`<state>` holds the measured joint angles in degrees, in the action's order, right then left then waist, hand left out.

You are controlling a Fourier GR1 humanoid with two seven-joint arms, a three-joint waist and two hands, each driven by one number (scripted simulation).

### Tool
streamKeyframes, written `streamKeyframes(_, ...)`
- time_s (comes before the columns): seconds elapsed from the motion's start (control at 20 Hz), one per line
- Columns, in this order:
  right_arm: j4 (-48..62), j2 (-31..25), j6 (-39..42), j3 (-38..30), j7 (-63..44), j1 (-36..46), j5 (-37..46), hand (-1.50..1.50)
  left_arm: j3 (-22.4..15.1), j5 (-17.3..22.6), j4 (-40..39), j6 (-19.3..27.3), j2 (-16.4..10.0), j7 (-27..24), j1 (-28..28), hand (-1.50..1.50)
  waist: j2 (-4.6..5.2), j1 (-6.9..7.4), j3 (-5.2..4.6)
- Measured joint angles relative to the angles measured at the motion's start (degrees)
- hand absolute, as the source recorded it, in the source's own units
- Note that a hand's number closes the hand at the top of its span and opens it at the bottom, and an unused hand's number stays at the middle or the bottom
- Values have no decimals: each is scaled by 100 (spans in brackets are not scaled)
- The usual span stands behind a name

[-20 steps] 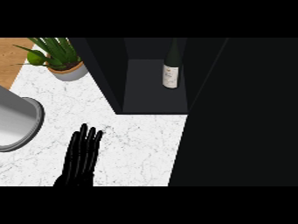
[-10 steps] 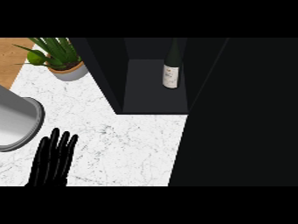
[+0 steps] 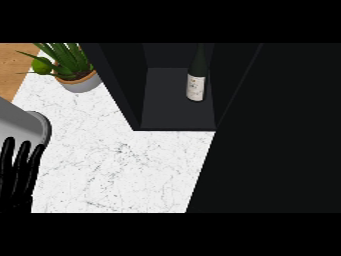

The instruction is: Pick up the wine, place it into the cabinet and close the cabinet

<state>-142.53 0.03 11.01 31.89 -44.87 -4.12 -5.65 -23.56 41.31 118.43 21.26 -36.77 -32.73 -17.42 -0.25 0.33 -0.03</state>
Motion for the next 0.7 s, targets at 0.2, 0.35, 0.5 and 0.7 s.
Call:
streamKeyframes(0.2,42,-3,-268,617,28,42,216,150,535,316,34,-362,-214,70,-239,-150,-7,-4,-1)
streamKeyframes(0.35,81,-38,-592,975,1,123,424,150,898,483,104,-598,-389,148,-448,-150,-14,0,-4)
streamKeyframes(0.5,94,-164,-968,1093,174,143,561,150,1163,610,-150,-883,-419,127,-431,-150,-20,-24,-8)
streamKeyframes(0.7,233,-210,-1506,1343,245,353,761,150,1459,764,-312,-1240,-533,143,-516,-150,-32,-12,-13)
